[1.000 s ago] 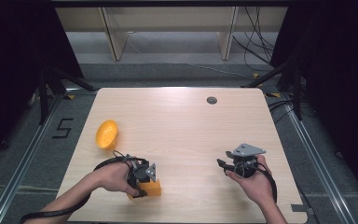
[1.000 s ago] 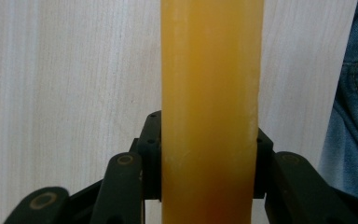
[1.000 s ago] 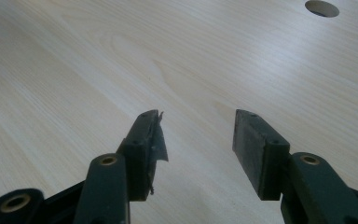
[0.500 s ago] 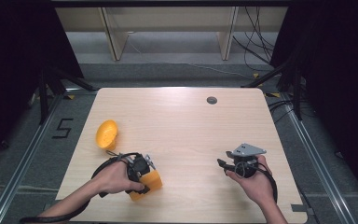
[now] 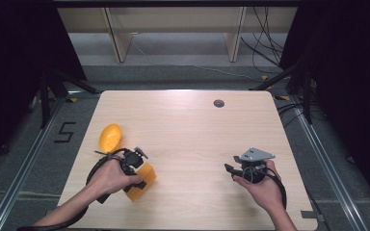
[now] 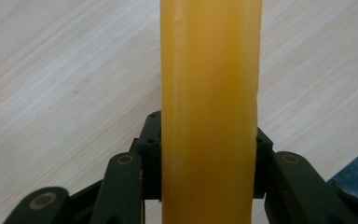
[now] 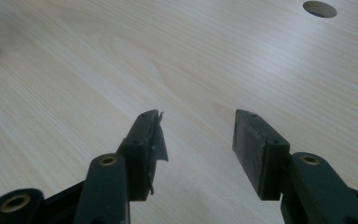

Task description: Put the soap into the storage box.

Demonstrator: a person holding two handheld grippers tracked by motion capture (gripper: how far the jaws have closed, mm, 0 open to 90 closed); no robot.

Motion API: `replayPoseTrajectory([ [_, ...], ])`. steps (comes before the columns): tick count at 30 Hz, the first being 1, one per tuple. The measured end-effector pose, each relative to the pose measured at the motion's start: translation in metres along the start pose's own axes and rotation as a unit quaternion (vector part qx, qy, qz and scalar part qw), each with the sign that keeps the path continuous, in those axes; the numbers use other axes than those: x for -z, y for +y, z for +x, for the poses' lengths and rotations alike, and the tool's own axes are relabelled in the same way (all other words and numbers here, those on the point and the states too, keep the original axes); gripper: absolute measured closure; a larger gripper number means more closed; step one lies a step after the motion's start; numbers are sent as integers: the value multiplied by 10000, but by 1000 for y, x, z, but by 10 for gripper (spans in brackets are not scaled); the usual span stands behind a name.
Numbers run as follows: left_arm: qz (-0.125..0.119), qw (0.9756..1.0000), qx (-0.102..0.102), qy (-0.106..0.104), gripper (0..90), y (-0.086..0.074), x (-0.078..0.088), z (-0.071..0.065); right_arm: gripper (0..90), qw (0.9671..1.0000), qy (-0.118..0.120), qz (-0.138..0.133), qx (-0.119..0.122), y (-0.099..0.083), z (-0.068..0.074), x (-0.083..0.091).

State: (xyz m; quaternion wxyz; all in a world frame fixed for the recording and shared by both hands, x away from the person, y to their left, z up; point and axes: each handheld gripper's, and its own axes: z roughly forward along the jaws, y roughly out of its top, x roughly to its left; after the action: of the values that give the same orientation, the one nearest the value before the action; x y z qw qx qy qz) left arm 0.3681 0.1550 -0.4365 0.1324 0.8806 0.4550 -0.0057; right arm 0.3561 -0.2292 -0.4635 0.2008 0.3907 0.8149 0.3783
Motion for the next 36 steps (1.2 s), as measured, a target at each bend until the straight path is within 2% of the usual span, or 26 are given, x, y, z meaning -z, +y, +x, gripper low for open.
replayPoseTrajectory([
  [2,-3,10000,97,-4,605,1,3,3,516,10000,-20,-79,9,0,0,0],
  [7,-88,9996,255,38,604,0,12,12,516,10000,-18,-74,22,0,0,1],
  [8,-208,9989,408,53,605,0,14,15,516,9999,-20,-101,4,0,1,1],
  [9,-221,9988,425,59,605,0,16,18,516,10000,-12,-94,11,0,1,1],
  [10,-289,9982,529,77,605,0,17,20,516,10000,-15,-86,27,0,2,1],
  [12,-280,9982,517,96,605,-1,19,23,516,9999,-21,-96,66,0,2,0],
  [13,-362,9973,630,108,605,-1,23,26,516,9999,-21,-103,68,1,2,1],
  [16,-416,9969,657,94,605,-2,29,35,516,9999,-21,-110,28,0,2,1],
  [17,-494,9958,771,93,605,-2,30,36,516,10000,-20,-95,-5,0,2,1],
  [19,-507,9956,784,126,605,-2,31,39,516,9999,-24,-99,0,0,1,1],
  [20,-503,9948,880,138,605,-2,33,43,516,10000,-6,-82,6,0,1,2],
  [23,-521,9942,932,149,605,-2,34,50,516,9999,-10,-119,1,0,1,2],
  [24,-553,9932,1013,169,605,-2,34,51,516,9999,-8,-118,3,0,1,2],
  [25,-523,9935,989,189,605,-2,35,53,516,9999,-10,-123,2,0,2,2],
  [30,-573,9921,1094,234,605,-1,40,64,516,9999,-1,-106,5,0,2,2],
  [31,-614,9913,1127,288,605,-1,42,69,516,9999,-2,-103,6,0,2,2],
  [36,-607,9911,1130,345,605,0,45,78,516,9999,9,-111,-13,0,2,2],
])
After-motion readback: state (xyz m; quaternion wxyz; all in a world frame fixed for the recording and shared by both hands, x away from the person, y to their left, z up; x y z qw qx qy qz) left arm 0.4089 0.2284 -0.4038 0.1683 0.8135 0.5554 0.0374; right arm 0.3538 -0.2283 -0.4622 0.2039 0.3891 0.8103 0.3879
